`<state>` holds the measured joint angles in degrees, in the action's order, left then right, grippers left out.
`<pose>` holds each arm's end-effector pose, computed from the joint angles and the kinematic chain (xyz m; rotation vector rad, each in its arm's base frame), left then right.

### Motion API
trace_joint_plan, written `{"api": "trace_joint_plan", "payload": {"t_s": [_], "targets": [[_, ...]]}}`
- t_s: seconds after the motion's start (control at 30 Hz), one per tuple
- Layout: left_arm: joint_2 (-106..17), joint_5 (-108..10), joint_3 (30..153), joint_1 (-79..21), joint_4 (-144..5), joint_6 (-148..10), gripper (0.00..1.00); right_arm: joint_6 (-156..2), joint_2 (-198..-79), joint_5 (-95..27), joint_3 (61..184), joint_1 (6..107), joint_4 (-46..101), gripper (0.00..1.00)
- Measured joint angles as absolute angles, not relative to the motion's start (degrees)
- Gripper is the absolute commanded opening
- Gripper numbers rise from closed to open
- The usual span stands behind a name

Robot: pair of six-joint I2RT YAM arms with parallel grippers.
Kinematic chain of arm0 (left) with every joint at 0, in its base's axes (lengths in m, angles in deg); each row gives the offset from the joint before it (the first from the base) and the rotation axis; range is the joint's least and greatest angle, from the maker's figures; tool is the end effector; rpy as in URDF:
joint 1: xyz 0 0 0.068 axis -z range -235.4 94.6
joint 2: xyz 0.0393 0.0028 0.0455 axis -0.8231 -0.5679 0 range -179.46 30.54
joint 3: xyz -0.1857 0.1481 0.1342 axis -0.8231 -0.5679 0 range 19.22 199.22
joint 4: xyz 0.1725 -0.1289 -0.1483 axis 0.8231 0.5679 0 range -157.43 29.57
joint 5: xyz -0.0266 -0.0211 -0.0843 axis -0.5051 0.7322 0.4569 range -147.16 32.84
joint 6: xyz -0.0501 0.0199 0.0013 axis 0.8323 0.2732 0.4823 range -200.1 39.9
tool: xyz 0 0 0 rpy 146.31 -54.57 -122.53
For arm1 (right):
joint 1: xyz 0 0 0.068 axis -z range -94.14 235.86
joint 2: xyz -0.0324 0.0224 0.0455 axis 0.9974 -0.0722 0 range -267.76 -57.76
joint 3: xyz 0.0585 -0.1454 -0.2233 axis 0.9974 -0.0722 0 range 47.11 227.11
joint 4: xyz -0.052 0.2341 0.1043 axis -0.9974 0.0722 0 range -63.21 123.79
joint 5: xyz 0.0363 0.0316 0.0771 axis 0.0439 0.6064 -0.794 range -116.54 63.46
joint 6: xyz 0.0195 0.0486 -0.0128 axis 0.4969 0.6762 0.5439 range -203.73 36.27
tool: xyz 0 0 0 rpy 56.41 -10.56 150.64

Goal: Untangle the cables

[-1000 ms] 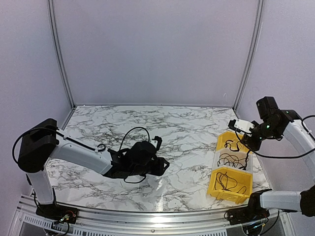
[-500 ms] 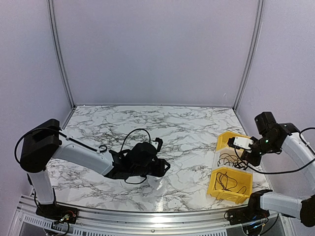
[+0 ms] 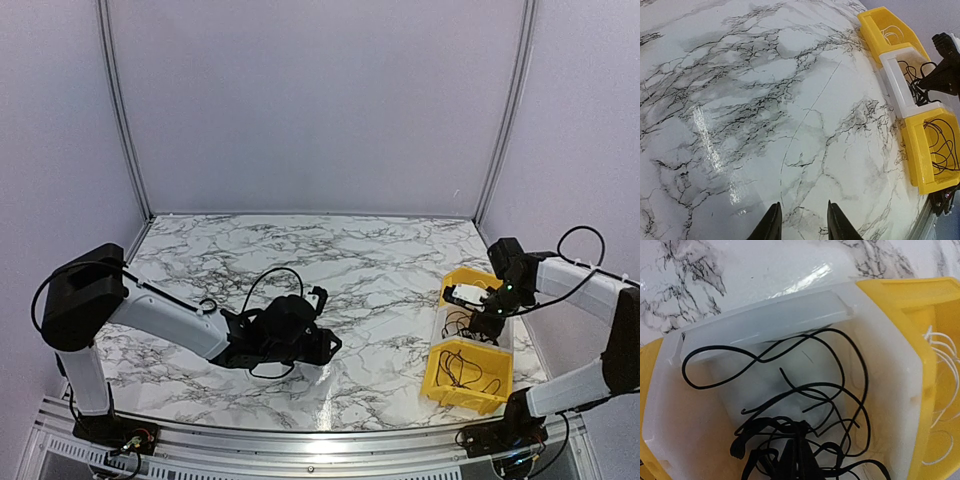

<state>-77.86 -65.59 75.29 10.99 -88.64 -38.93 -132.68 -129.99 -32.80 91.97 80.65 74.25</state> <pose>0.1628 -0.3590 0.1503 0.4016 2.2251 -0.9305 0.2120 0.0231 0.2000 -1.3184 2.5332 0.0031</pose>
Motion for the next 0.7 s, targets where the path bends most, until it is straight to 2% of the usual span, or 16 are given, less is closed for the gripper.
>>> {"api": "trace_joint_plan", "payload": {"t_s": [0.13, 0.3, 0.57, 0.63, 0.67, 0.7], "targets": [[-77.9, -65.6, 74.7, 11.0, -88.7, -39.0, 0.33, -130.5, -132.9, -33.0, 91.6, 80.7, 73.0, 0.23], [-76.8, -66.1, 73.4, 11.0, -88.6, -40.3, 0.34, -129.3, -127.8, -33.6, 93.5, 80.7, 74.8, 0.37], [-69.9, -66.6, 72.8, 9.1, -85.2, -44.8, 0.46, -128.0, -120.9, -38.1, 102.3, 80.8, 79.0, 0.43], [-66.4, -67.2, 72.7, 7.2, -81.8, -45.7, 0.48, -127.6, -120.7, -40.3, 103.6, 80.8, 79.5, 0.50], [-64.8, -67.8, 72.7, 6.1, -80.1, -46.0, 0.49, -127.1, -120.7, -41.8, 104.1, 80.7, 79.2, 0.57], [-62.4, -68.8, 72.7, 4.5, -77.3, -46.5, 0.50, -126.4, -120.7, -43.2, 104.4, 80.8, 78.6, 0.67]]}}
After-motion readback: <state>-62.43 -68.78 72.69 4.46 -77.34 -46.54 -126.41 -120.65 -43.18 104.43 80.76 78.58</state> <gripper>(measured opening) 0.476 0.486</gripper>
